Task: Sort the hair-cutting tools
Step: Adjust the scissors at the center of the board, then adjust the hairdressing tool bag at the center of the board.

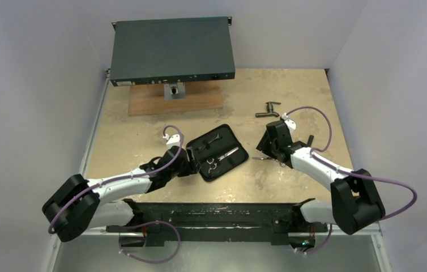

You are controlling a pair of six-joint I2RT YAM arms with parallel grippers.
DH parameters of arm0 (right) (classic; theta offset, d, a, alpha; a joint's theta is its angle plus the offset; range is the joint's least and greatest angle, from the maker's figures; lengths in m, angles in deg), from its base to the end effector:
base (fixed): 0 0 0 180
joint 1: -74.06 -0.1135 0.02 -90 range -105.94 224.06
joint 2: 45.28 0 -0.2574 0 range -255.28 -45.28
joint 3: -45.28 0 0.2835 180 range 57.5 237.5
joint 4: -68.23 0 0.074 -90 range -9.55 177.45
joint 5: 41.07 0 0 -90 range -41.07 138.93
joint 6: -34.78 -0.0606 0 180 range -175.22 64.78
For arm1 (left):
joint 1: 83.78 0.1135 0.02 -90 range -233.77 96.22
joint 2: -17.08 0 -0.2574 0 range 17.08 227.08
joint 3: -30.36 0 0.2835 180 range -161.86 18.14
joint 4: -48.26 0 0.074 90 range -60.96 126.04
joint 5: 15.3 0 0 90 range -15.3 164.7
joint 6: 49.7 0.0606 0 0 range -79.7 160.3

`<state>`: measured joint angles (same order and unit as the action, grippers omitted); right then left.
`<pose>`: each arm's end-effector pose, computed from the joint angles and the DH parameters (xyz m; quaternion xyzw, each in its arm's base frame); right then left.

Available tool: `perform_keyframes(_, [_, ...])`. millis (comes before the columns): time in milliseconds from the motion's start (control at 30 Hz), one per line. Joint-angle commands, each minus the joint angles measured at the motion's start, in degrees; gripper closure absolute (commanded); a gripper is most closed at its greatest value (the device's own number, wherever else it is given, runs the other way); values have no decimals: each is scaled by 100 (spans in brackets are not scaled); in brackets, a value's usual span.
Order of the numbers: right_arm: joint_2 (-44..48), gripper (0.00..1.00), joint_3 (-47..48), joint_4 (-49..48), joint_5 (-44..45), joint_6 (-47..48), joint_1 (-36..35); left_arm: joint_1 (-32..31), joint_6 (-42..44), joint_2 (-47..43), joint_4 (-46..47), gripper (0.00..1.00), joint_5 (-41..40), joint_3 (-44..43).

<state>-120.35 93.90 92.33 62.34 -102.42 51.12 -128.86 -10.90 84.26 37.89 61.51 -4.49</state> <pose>0.2744 0.1009 0.1333 0.2350 0.9057 0.1026 0.3375 0.1916 -0.1725 0.1089 -0.0946 0.9062 -0.2266 0.3443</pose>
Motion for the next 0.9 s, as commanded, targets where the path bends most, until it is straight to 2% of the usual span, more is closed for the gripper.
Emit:
perform_keyframes(0, [234,55,48,-539,-22,337,-36,43,166,362,386,42,117,-459])
perform_keyframes(167, [-326,55,228,-1144,-459,842,-110,70,171,715,318,42,93,-671])
perform_keyframes(367, [-892,60,236,-1563,-857,992,-268,204,295,1271,146,42,97,-1102])
perform_keyframes(633, [-964,65,-87,-1985,-1047,889,-704,445,430,1739,79,43,132,-1531])
perform_keyframes(867, [-752,67,-508,-2162,-978,244,-1460,740,576,1740,-117,44,-2,-1815])
